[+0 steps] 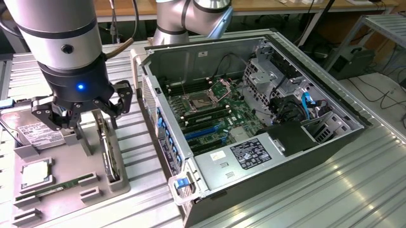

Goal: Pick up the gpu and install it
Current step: 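Pick up the gpu and move the gpu toward the slot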

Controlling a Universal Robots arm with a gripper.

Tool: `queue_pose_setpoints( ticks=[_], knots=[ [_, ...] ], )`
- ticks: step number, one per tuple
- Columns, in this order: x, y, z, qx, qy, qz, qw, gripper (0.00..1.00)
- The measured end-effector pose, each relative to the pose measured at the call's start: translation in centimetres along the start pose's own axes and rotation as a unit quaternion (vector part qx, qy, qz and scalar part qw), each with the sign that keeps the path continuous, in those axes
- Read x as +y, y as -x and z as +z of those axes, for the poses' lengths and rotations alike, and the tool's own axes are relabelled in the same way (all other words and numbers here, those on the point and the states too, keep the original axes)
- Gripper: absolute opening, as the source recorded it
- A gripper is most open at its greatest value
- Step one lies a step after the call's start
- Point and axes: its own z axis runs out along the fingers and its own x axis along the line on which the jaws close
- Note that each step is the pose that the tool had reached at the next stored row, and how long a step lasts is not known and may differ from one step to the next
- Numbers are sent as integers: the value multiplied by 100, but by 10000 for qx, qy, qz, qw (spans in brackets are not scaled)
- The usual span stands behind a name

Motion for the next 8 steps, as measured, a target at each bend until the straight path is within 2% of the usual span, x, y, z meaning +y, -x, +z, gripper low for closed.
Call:
queue_pose_setpoints(
  ticks=[8],
  knots=[
    [-36, -2, 27, 0, 0, -3, 10000, 66]
  ],
)
